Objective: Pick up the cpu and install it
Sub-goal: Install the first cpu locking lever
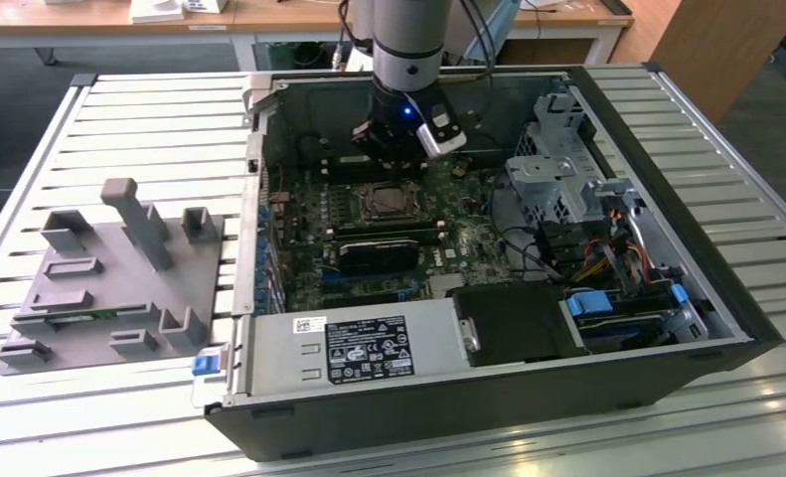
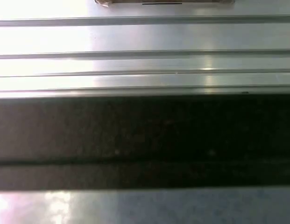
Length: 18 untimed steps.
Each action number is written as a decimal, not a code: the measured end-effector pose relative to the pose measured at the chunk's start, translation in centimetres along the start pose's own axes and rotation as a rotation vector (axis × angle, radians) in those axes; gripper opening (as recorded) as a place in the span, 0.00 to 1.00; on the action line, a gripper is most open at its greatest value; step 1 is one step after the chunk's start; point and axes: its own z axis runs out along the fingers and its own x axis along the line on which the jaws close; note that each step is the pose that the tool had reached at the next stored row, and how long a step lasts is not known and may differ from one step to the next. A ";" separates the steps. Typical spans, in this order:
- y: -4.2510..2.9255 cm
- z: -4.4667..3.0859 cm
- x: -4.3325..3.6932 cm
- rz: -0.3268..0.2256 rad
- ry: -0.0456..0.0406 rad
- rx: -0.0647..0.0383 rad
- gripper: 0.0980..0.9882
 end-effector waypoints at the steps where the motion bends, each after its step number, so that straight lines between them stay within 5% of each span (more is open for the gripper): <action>1: 0.00 0.00 0.00 0.000 0.0000 0.000 0.01; 7: -0.03 0.20 0.00 0.000 0.0002 0.010 0.01; 18: -0.03 0.47 -0.05 0.000 -0.0002 0.010 0.01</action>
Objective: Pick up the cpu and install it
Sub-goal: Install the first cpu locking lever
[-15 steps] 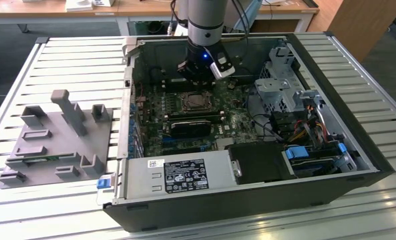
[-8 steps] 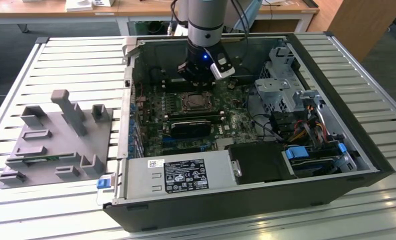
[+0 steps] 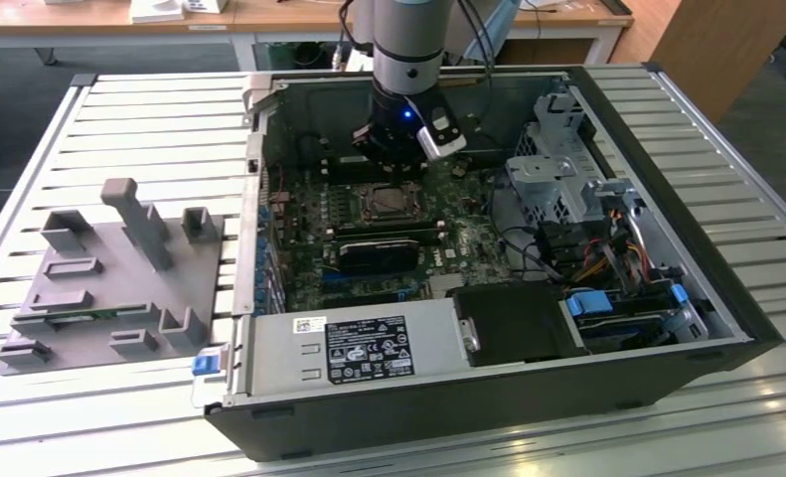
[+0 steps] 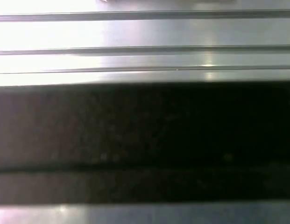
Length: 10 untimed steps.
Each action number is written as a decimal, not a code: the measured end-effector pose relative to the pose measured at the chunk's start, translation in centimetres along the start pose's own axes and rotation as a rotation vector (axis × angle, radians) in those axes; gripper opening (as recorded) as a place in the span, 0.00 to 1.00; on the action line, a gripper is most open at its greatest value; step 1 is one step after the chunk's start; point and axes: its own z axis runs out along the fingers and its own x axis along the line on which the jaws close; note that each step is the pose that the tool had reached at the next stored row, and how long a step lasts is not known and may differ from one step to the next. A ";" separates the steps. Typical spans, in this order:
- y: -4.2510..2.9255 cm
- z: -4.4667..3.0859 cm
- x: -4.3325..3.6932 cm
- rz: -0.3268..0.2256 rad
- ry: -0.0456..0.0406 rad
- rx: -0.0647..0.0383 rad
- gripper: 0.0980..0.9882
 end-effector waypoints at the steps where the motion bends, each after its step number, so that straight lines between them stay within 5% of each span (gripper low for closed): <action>1: 0.00 -0.06 0.00 0.000 0.0000 0.000 0.01; 10: 0.08 -0.65 -0.10 0.001 -0.0004 0.003 0.01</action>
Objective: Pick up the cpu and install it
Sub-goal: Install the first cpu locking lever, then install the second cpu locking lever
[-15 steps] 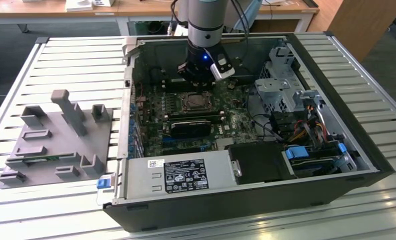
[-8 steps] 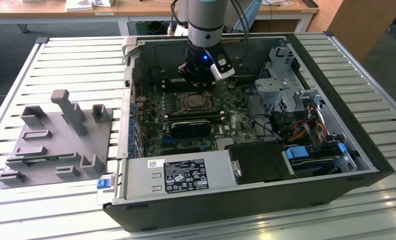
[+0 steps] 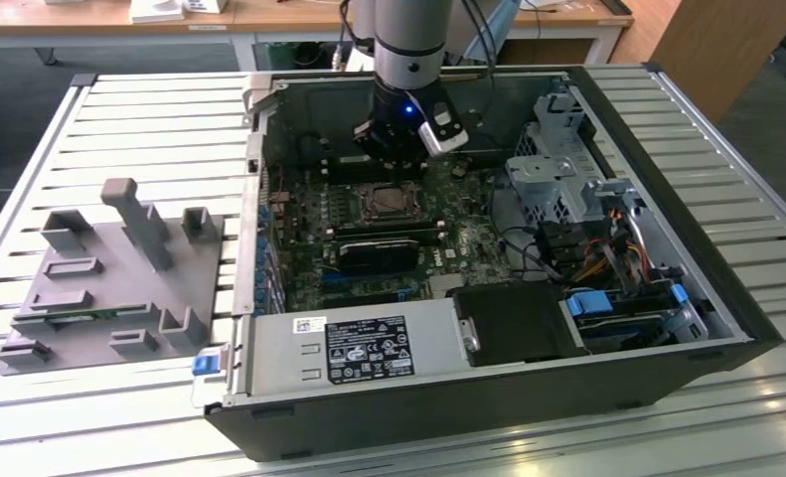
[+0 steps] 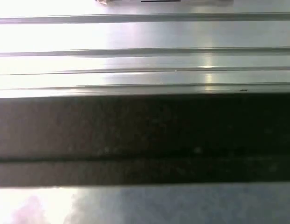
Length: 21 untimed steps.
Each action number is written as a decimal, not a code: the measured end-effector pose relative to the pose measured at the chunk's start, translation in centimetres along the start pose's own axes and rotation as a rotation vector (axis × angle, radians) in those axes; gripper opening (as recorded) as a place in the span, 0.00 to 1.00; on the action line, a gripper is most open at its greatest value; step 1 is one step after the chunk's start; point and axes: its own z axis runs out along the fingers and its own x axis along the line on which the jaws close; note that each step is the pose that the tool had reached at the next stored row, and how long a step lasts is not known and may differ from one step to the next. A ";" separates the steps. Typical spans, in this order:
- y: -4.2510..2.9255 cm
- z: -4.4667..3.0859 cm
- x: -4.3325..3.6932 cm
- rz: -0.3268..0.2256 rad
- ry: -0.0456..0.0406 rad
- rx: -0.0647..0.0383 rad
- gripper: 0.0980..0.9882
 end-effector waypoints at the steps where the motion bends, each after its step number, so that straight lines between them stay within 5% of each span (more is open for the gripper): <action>1: 0.00 -0.06 -0.01 0.001 0.0001 0.000 0.01; 21: 0.13 -1.59 -0.01 0.001 0.0001 0.000 0.01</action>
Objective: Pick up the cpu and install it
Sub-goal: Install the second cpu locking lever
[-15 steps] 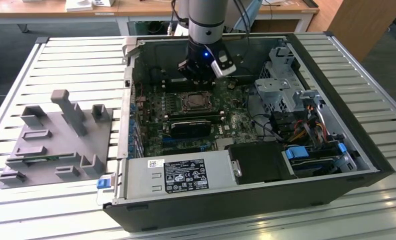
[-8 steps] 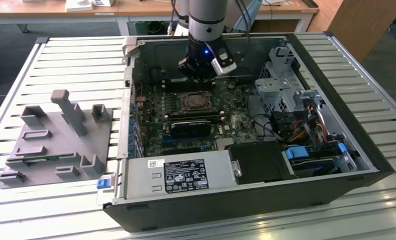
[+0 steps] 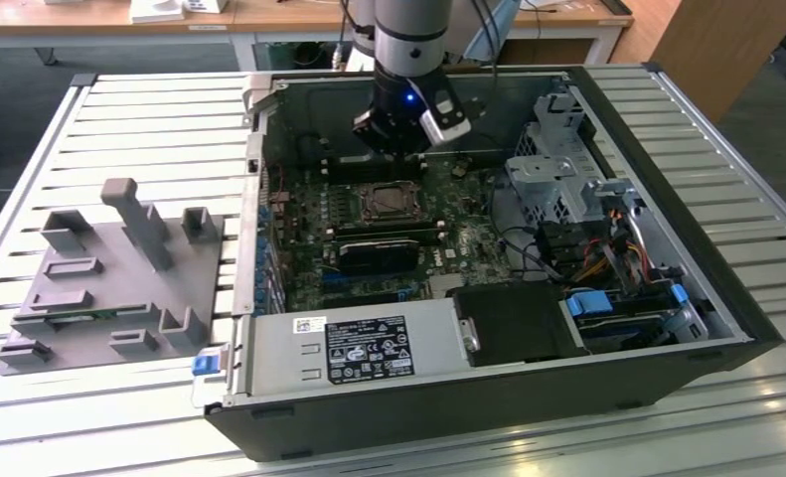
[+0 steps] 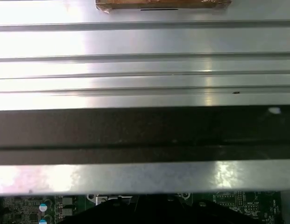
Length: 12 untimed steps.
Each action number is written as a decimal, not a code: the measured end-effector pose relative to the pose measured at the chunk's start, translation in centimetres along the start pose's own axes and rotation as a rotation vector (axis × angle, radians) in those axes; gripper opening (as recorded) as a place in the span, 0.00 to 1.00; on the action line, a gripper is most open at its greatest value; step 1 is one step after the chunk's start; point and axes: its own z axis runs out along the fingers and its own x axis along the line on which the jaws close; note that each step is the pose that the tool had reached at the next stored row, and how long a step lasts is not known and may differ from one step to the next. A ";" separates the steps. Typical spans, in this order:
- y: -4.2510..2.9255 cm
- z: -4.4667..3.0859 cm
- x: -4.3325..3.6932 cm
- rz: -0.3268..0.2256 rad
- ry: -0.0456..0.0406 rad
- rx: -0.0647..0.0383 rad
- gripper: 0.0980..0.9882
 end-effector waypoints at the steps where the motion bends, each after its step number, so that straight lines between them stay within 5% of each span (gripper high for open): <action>1: -0.01 -0.03 0.00 0.000 0.0000 0.000 0.01; 12: -0.84 -0.11 -0.04 0.000 0.0000 0.000 0.01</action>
